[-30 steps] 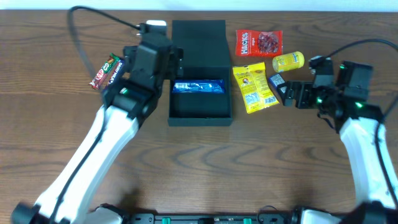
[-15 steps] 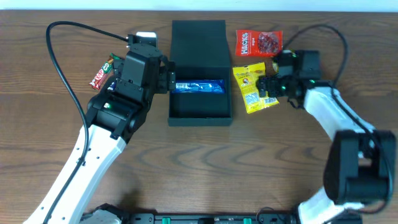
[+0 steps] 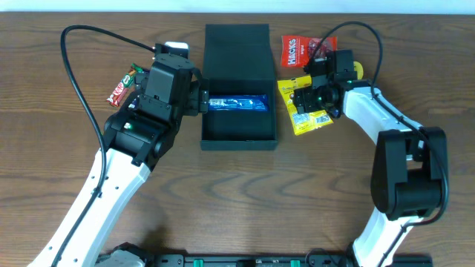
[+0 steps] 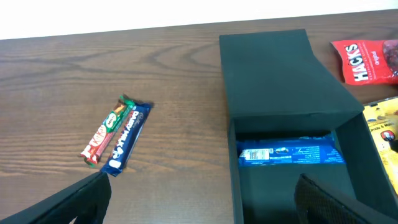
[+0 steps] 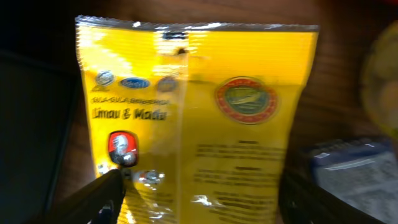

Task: Pack container
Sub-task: 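Grasp the yellow snack bag with the right gripper, then carry the yellow bag with the right gripper into the box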

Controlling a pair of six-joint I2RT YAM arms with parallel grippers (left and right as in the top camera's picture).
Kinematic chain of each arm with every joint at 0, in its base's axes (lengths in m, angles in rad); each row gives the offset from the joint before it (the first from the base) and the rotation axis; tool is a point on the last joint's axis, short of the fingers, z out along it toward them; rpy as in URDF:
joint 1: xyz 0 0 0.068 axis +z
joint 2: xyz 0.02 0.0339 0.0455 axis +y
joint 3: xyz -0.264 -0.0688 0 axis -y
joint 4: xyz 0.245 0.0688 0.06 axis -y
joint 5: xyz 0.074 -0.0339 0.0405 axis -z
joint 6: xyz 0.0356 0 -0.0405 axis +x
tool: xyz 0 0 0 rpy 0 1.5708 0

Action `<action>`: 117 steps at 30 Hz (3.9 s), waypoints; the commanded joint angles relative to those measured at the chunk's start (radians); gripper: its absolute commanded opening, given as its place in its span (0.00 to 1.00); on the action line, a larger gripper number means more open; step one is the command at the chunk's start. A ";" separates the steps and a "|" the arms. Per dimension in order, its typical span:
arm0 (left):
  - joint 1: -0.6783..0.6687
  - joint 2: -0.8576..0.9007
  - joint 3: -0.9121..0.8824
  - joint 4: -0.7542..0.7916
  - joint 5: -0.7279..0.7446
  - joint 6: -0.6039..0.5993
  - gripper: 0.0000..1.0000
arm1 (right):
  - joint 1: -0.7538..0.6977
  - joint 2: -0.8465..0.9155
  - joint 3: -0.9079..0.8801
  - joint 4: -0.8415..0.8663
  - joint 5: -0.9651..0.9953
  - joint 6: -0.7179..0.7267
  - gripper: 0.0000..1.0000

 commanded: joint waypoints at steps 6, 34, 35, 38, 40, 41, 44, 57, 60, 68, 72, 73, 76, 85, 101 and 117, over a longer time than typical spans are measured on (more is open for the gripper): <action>0.003 0.007 0.008 -0.004 0.002 0.047 0.96 | 0.033 0.025 0.010 -0.003 0.008 -0.007 0.39; 0.163 -0.052 0.008 -0.146 0.010 0.032 0.95 | 0.127 -0.089 0.559 -0.583 -0.251 0.282 0.01; 0.169 -0.052 0.008 -0.147 0.018 0.028 0.95 | 0.155 -0.087 0.538 -0.581 -0.252 0.319 0.01; 0.175 -0.052 0.008 -0.146 0.029 0.012 0.95 | 0.247 -0.085 0.469 -0.523 -0.253 0.421 0.01; 0.175 -0.052 0.008 -0.147 0.030 0.005 0.95 | 0.292 -0.084 0.423 -0.453 -0.237 0.508 0.01; 0.175 -0.052 0.008 -0.147 0.029 0.005 0.95 | 0.310 -0.082 0.402 -0.421 -0.227 0.552 0.01; 0.175 -0.052 0.008 -0.148 0.030 0.005 0.96 | 0.366 -0.080 0.312 -0.268 -0.184 0.693 0.01; 0.175 -0.052 0.008 -0.172 0.030 0.006 0.95 | 0.474 -0.080 0.161 -0.130 -0.106 0.938 0.01; 0.175 -0.051 0.008 -0.172 0.030 0.005 0.95 | 0.495 -0.079 0.143 -0.114 -0.070 0.989 0.01; 0.175 -0.051 0.008 -0.172 0.030 0.005 0.95 | 0.501 -0.078 0.124 -0.067 -0.010 1.072 0.01; 0.175 -0.052 0.008 -0.172 0.030 0.005 0.95 | 0.504 -0.064 0.124 -0.059 -0.011 1.072 0.01; 0.175 -0.052 0.008 -0.172 0.030 0.005 0.95 | 0.504 -0.057 0.124 -0.059 -0.011 1.072 0.01; 0.175 -0.052 0.008 -0.171 0.030 0.005 0.95 | 0.504 -0.031 0.124 -0.051 -0.042 1.072 0.01; 0.175 -0.051 0.008 -0.169 0.030 0.005 0.95 | 0.513 -0.003 0.124 -0.037 -0.062 1.042 0.69; 0.175 -0.051 0.008 -0.163 0.030 0.006 0.95 | 0.462 -0.154 0.186 -0.129 -0.138 0.465 0.74; 0.175 -0.051 0.008 -0.157 0.056 0.005 0.95 | 0.531 -0.012 0.183 -0.267 -0.051 0.415 0.01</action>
